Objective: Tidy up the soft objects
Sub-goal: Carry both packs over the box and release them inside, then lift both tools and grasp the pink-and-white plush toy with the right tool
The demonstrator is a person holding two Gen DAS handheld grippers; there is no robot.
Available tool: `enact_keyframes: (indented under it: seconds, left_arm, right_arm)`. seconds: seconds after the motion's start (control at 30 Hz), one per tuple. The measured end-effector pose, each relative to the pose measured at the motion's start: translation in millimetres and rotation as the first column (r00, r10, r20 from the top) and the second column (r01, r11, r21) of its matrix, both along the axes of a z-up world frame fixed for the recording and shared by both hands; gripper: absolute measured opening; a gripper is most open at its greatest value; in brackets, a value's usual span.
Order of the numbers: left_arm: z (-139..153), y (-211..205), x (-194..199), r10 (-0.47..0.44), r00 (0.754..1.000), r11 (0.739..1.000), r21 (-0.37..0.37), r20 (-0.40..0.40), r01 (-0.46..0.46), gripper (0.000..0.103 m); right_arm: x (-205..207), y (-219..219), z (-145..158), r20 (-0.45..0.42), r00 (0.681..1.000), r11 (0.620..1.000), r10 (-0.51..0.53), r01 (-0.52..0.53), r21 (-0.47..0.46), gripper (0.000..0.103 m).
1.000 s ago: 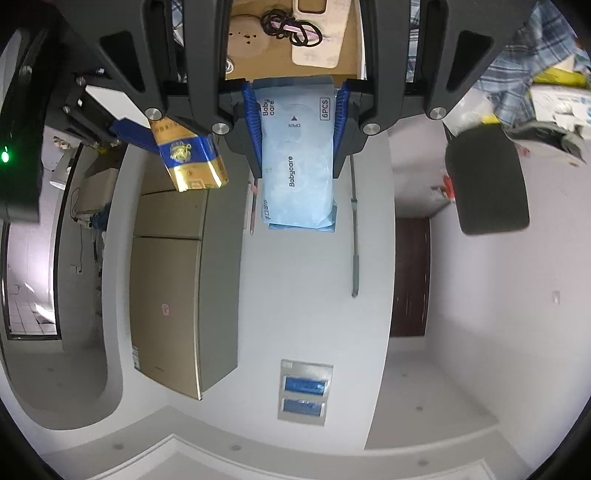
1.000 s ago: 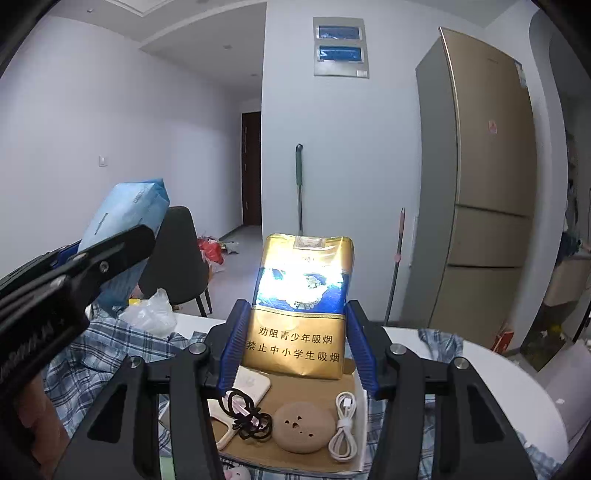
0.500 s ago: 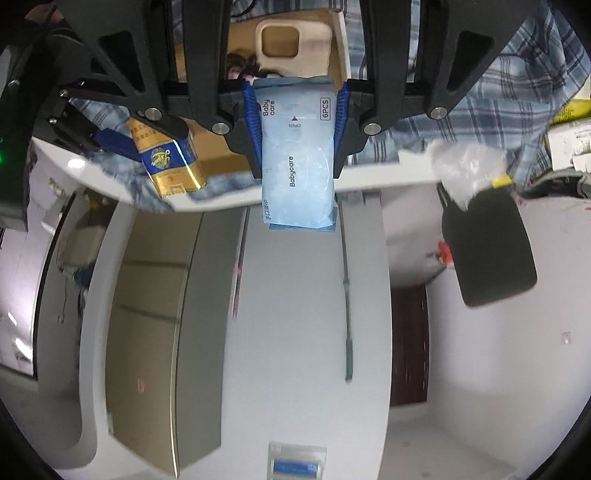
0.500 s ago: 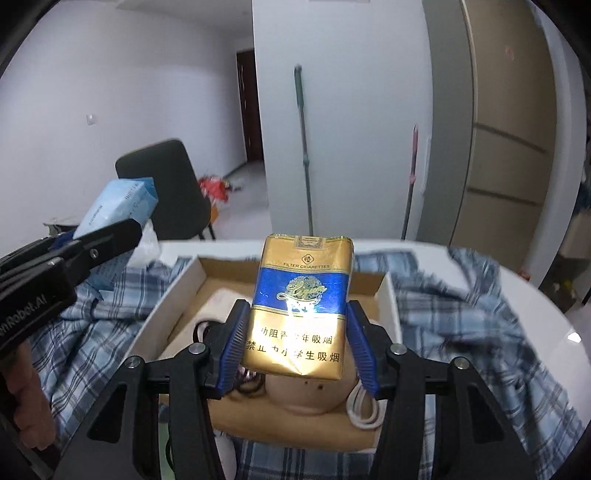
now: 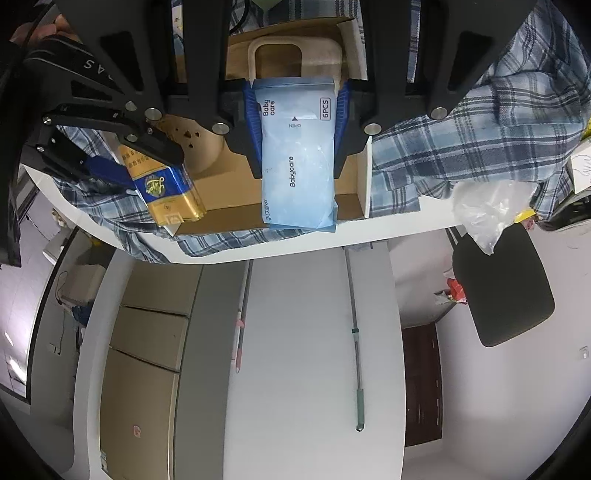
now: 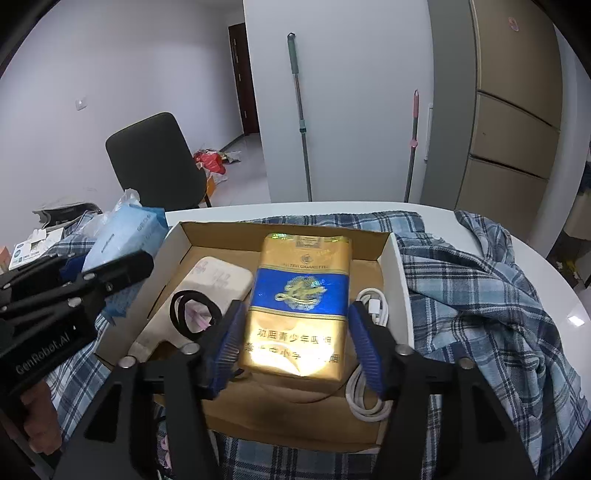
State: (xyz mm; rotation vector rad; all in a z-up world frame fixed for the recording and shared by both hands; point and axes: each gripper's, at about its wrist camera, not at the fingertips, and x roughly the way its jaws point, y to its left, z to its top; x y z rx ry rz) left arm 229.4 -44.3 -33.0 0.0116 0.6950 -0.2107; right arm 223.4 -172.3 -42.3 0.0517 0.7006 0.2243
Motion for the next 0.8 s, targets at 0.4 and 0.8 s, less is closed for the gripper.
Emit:
enact_keyframes:
  seconds: [0.4, 0.8]
  left_arm:
    - [7.6, 4.6, -3.8, 0.027, 0.999, 1.000, -0.009, 0.036, -0.026, 0.063]
    - [64.0, 7.7, -42.5, 0.028, 0.989, 0.999, -0.031, 0.145, -0.024, 0.063]
  right_arm:
    - [-1.1, 0.3, 2.7, 0.005, 1.000, 1.000, -0.005, 0.005, -0.015, 0.060]
    - [-37.3, 14.9, 52.8, 0.079, 0.995, 0.998, 0.064, -0.065, 0.010, 0.060]
